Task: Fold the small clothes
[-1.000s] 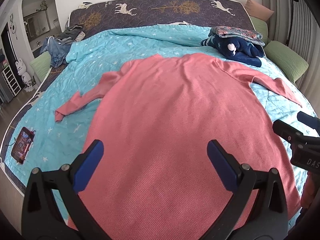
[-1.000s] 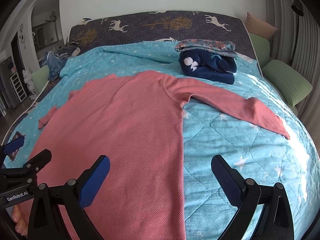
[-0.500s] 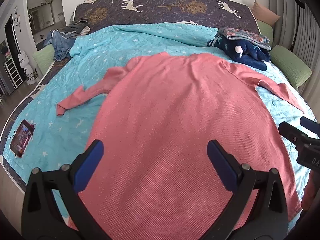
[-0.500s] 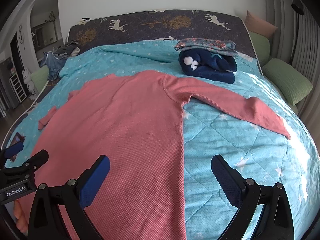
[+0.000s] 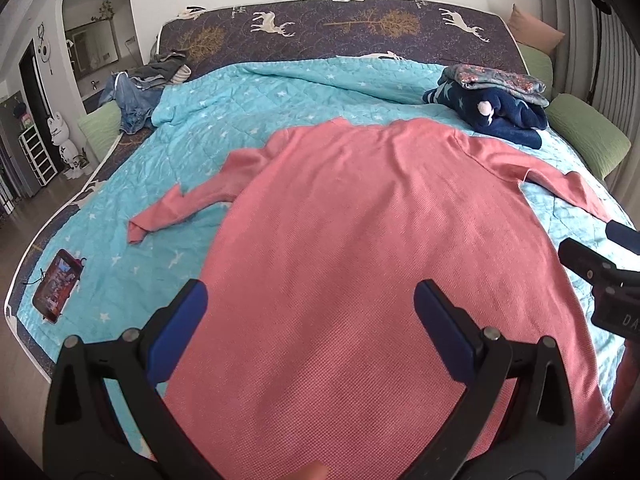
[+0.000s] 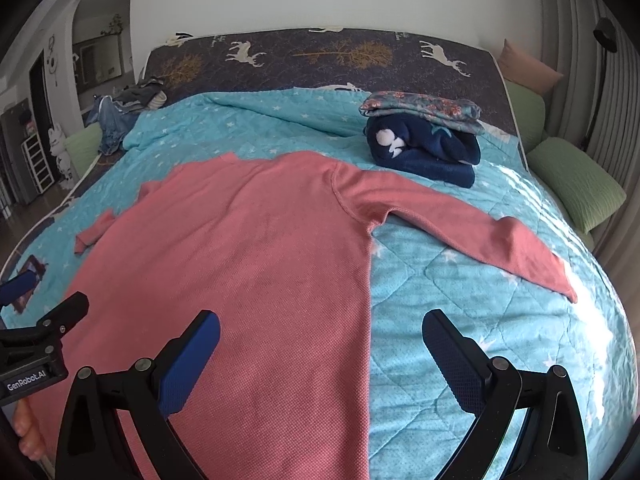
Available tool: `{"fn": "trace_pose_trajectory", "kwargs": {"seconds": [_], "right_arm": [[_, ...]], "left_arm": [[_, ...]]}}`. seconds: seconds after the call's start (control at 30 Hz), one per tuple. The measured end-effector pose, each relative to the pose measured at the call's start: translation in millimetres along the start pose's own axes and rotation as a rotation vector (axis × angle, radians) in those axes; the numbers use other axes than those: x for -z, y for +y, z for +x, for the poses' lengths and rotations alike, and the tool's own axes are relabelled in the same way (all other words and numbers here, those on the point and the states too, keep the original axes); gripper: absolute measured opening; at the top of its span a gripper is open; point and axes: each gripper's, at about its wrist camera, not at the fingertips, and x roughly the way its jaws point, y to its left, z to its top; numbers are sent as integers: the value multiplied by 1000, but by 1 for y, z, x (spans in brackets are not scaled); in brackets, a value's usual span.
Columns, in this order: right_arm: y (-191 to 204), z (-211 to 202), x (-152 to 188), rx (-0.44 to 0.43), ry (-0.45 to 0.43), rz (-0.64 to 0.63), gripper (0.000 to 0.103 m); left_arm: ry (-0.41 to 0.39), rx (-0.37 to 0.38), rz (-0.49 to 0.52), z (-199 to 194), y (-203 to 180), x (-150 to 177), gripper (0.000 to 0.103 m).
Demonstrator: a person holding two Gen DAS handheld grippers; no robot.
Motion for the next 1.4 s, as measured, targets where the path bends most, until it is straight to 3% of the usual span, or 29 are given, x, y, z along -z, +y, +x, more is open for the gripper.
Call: {"fn": "trace_pose_trajectory", "kwargs": {"seconds": [0.27, 0.4, 0.6, 0.77, 0.87, 0.93, 1.17, 1.2, 1.3, 1.37, 1.4], "right_arm": [[6, 5, -9, -3, 0, -24, 103], [9, 11, -16, -15, 10, -32, 103], [16, 26, -25, -26, 28, -46, 103], [23, 44, -31, -39, 55, -66, 103], [27, 53, -34, -38, 64, -79, 103], [29, 59, -37, -39, 72, -81, 103], [34, 80, -44, -11, 95, -94, 103], [34, 83, -45, -3, 95, -97, 103], [32, 89, -47, 16, 100, -105, 103], [31, 94, -50, 23, 105, -106, 103], [30, 96, -51, 25, 108, -103, 103]], "left_arm": [[18, -7, 2, 3, 2, -4, 103], [39, 41, -50, 8, 18, -11, 103], [197, 152, -426, 56, 119, -23, 103], [199, 23, -563, 108, 206, -36, 103], [275, 78, -678, 164, 255, -38, 102], [304, 132, -809, 205, 288, -34, 102], [368, 129, -1150, 286, 349, -13, 95], [370, 137, -1178, 294, 352, -11, 91], [372, 171, -1198, 311, 354, -13, 56], [373, 169, -1194, 317, 354, -18, 12], [364, 166, -1186, 317, 355, -23, 5]]}}
